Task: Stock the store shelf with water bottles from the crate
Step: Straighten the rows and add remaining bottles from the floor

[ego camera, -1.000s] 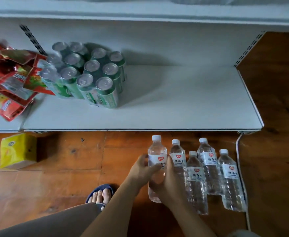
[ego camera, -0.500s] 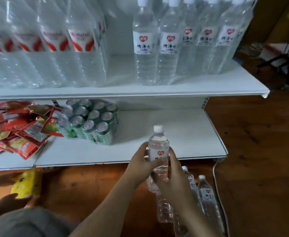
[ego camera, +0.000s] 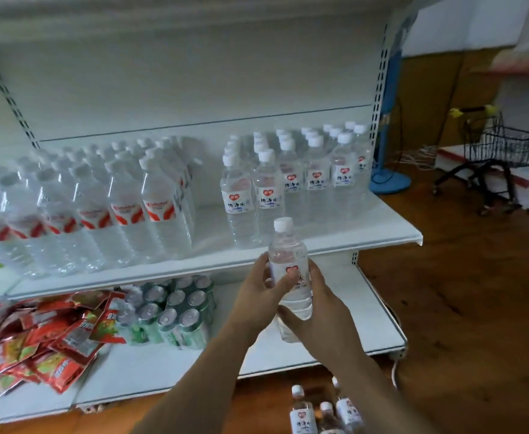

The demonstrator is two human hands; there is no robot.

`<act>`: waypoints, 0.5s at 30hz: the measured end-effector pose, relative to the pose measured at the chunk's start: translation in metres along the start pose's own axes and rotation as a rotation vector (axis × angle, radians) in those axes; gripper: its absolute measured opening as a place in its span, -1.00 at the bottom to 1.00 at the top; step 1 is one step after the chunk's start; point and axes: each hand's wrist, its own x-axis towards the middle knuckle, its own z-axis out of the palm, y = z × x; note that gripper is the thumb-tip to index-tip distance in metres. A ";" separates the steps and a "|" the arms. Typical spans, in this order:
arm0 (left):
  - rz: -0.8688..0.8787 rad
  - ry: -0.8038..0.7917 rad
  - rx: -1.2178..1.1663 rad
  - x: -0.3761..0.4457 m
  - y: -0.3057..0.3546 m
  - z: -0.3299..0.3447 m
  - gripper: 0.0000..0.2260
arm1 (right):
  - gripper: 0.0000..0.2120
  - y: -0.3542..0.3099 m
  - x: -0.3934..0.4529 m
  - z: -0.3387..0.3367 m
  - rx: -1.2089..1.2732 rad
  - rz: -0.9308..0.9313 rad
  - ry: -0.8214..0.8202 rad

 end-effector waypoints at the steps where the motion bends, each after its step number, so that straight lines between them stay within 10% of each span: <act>1: 0.016 -0.002 -0.010 0.004 0.009 0.000 -0.65 | -0.04 -0.006 0.004 -0.006 -0.012 -0.024 0.013; 7: 0.128 0.034 0.166 0.038 0.042 -0.008 -0.63 | -0.05 -0.033 0.046 -0.031 -0.014 -0.062 0.088; 15: 0.223 0.516 0.446 0.084 0.053 -0.041 -0.31 | -0.08 -0.045 0.102 -0.050 -0.092 -0.097 0.232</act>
